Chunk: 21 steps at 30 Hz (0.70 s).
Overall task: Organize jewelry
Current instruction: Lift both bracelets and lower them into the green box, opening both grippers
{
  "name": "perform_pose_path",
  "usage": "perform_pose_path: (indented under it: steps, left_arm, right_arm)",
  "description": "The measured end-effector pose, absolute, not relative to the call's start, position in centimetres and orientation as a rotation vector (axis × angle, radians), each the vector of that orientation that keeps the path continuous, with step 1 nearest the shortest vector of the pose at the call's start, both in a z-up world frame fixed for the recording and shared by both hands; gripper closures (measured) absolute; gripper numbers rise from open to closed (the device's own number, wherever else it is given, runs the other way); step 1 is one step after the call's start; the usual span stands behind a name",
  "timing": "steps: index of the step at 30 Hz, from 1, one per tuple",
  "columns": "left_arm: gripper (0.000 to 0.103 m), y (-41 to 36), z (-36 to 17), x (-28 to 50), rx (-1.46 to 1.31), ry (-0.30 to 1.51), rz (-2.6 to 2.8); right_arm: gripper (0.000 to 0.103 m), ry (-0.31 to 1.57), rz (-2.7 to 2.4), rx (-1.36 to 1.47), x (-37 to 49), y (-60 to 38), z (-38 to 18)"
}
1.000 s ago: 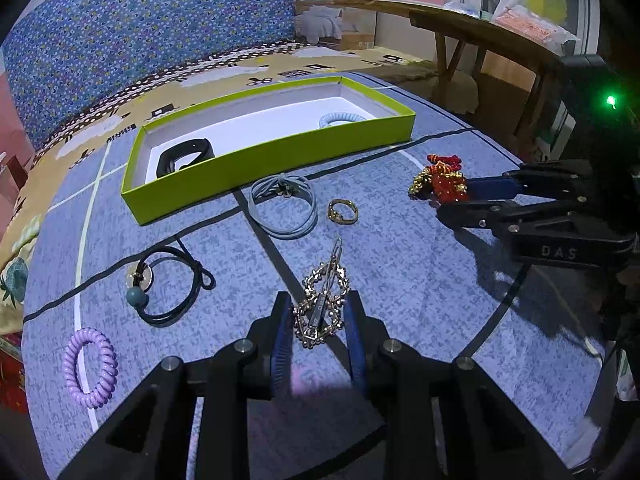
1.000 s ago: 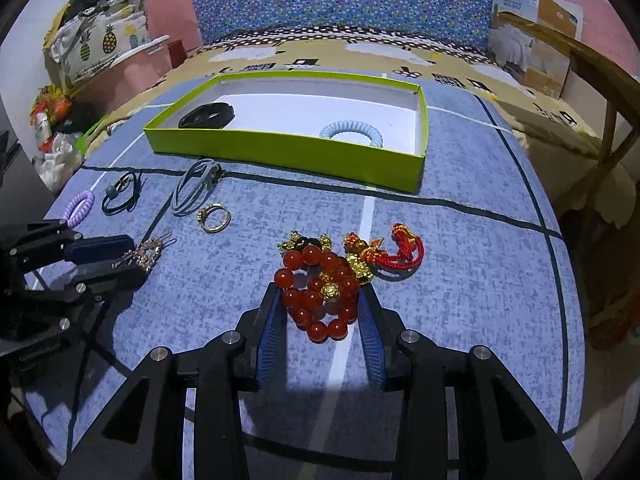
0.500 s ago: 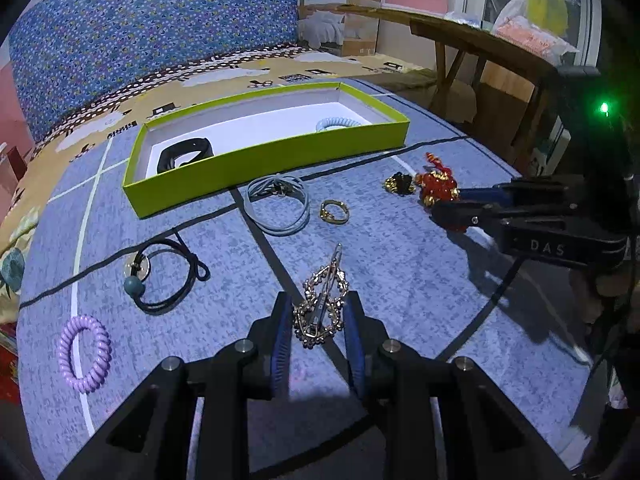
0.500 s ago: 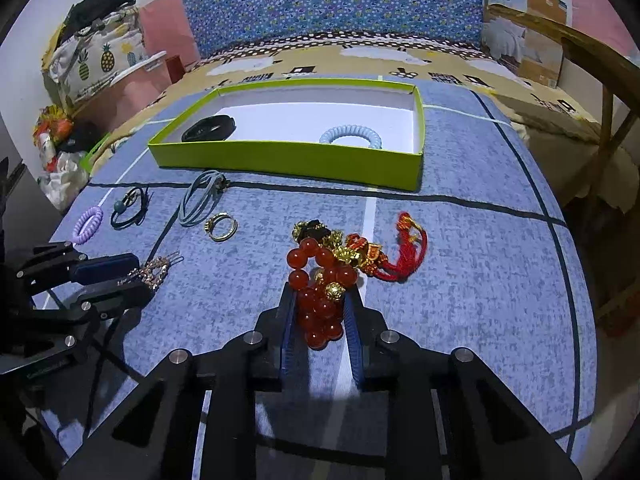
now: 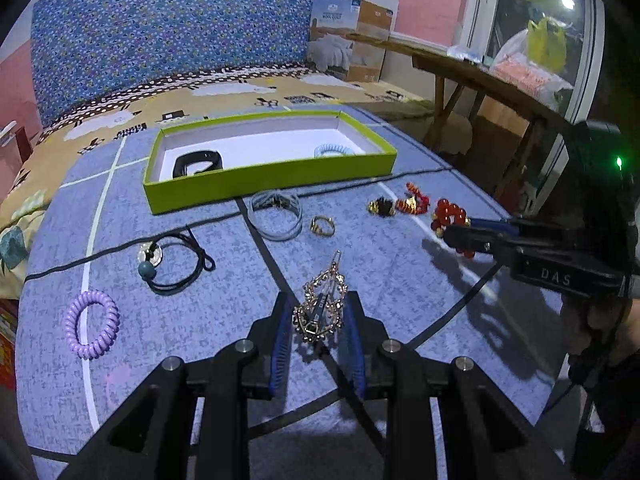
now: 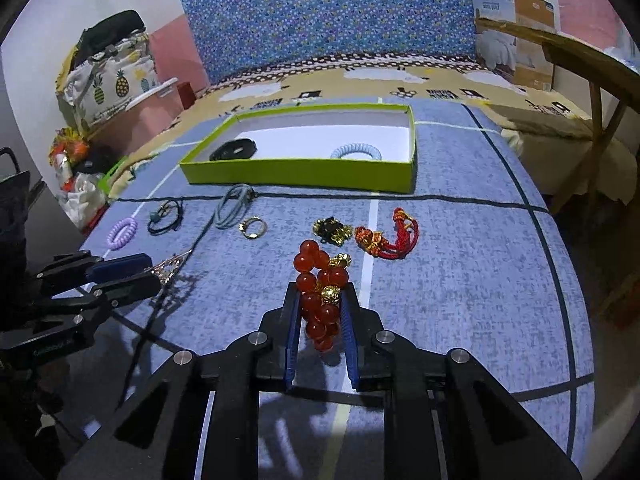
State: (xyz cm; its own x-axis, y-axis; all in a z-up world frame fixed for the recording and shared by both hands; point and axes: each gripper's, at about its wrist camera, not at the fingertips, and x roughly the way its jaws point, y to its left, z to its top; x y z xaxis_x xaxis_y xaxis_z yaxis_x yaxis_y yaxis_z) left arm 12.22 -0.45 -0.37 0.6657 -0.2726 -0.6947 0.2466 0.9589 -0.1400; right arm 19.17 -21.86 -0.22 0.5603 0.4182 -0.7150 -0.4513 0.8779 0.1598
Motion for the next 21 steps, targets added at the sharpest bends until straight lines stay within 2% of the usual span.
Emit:
perform_pose_path:
  steps: [12, 21]
  left_arm:
    - [0.076, -0.5, 2.0, 14.7, -0.002, 0.725, -0.268]
    - [0.076, 0.5, 3.3, 20.3, 0.008, 0.712, -0.215]
  right_arm:
    - [0.084, 0.758, 0.533, -0.054, 21.0, -21.0, 2.6]
    - [0.084, 0.729, 0.531, -0.068, 25.8, -20.1, 3.6]
